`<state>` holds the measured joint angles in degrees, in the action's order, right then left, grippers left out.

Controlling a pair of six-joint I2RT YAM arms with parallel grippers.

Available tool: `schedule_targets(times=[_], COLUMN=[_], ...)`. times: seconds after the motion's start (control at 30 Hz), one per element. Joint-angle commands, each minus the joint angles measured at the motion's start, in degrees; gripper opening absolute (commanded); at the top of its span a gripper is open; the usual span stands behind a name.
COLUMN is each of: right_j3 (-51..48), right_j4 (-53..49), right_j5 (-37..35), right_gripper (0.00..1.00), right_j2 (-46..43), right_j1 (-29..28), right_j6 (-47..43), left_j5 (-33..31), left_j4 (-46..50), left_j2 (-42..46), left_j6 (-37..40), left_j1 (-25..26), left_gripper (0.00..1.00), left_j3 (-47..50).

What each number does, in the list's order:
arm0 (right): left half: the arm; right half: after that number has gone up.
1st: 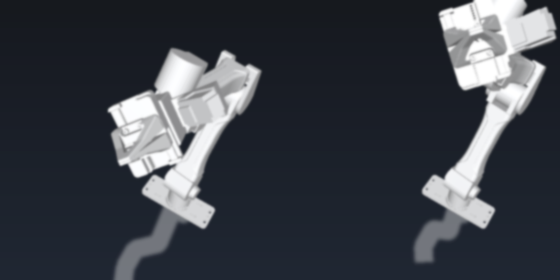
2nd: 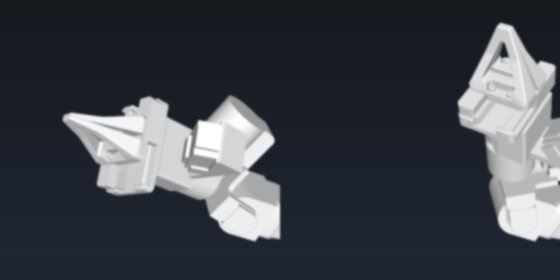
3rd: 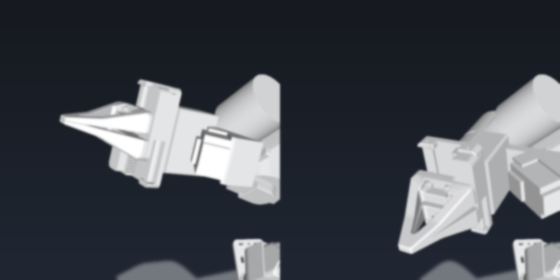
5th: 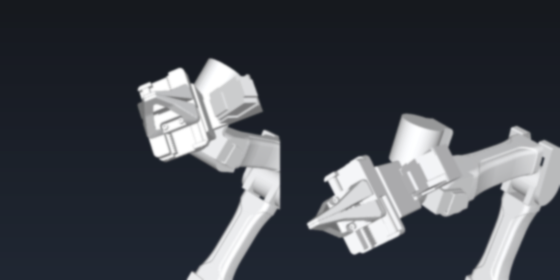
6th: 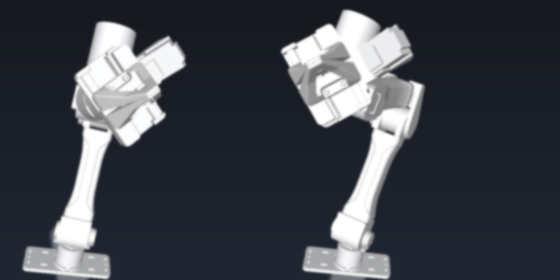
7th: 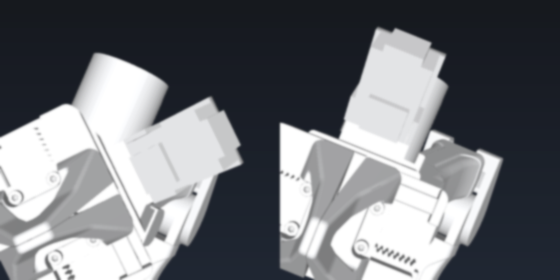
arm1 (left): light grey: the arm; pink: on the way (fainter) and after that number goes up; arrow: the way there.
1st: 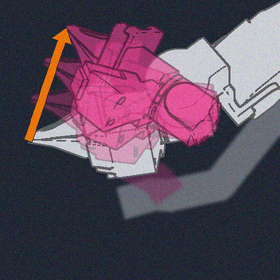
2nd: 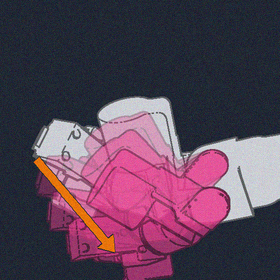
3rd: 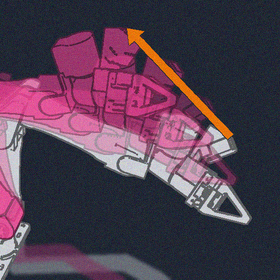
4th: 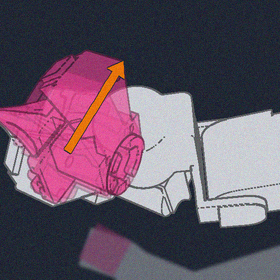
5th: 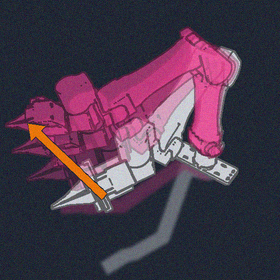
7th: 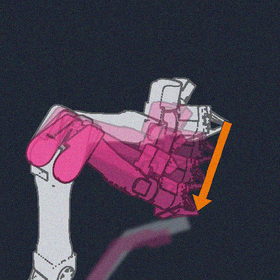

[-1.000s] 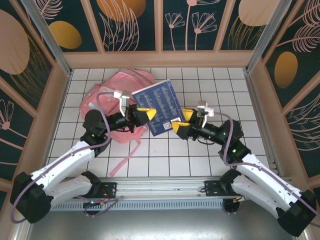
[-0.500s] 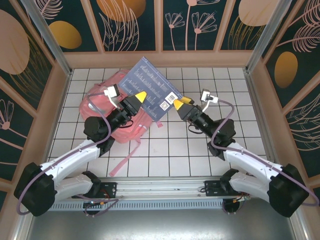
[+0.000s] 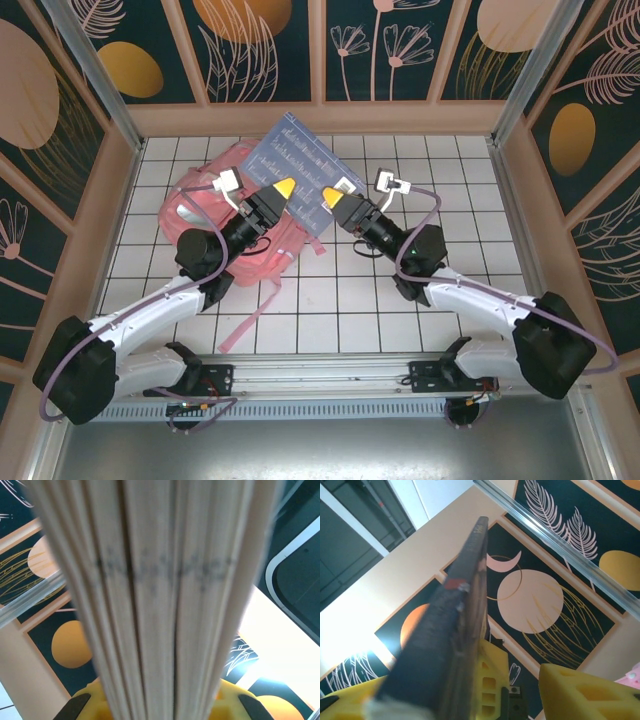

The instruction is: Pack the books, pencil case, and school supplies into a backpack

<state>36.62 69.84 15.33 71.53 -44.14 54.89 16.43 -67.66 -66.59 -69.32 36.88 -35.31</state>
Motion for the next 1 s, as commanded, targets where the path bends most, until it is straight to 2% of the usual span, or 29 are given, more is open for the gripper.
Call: schedule_targets(times=[0.0, 0.1, 0.2, 0.23, 0.33, 0.37, 0.47, 0.53, 0.63, 0.73, 0.8, 0.9, 0.97], right_j3=[2.1, 2.6, 3.3, 3.4, 3.3, 3.0, 1.7, 0.9, 1.5, 2.0, 1.4, 0.9, 0.8], right_j4=[3.7, 3.5, 3.5, 3.4, 2.8, 2.2, -3.0, -10.5, -26.7, -39.4, -44.9, -51.0, -53.8], right_j5=[-2.4, -2.6, -2.1, -2.0, -2.7, -3.3, -6.7, -11.6, -21.0, -28.4, -31.3, -32.5, -33.9], right_gripper=[0.55, 0.51, 0.42, 0.36, 0.09, 0.0, 0.0, 0.0, 0.0, 0.0, 0.0, 0.0, 0.0], right_j2=[0.9, 2.0, 3.1, 3.4, 3.4, 3.0, -0.6, -4.7, -10.9, -14.4, -16.2, -17.8, -18.6], right_j1=[-0.9, -1.1, -1.3, -1.5, -1.5, -1.5, -1.1, -0.6, 0.0, 1.4, 3.0, 5.4, 6.3], right_j6=[0.1, 0.3, 0.7, 0.5, -0.6, -1.2, -4.8, -7.5, -13.2, -14.4, -12.1, -9.0, -8.6], left_j5=[-1.6, -1.7, -2.1, -2.3, -2.1, -2.1, -3.5, -8.7, -17.9, -19.3, -21.1, -21.3, -19.7], left_j4=[-2.7, -2.2, -1.5, -1.0, 1.4, 3.2, 13.8, 27.6, 48.4, 59.0, 67.2, 80.7, 83.8], left_j2=[1.1, 1.1, 1.3, 1.4, 1.5, 1.8, 3.8, 5.6, 7.0, 4.4, 0.4, -8.3, -13.1], left_j6=[0.3, 0.7, 1.2, 1.5, 2.7, 3.6, 8.5, 11.0, 13.3, 15.8, 12.5, 8.8, 8.4], left_j1=[0.1, 0.1, 0.1, 0.1, 0.1, 0.1, 0.1, 0.1, -0.6, -2.5, -4.6, -8.6, -11.0], left_gripper=[0.0, 0.0, 0.0, 0.0, 0.0, 0.05, 0.55, 0.78, 0.81, 0.85, 0.88, 0.88, 0.88], left_j3=[0.1, 0.2, 0.5, 0.4, -0.2, -0.5, -2.4, -4.5, -9.5, -15.7, -21.8, -33.2, -37.8])
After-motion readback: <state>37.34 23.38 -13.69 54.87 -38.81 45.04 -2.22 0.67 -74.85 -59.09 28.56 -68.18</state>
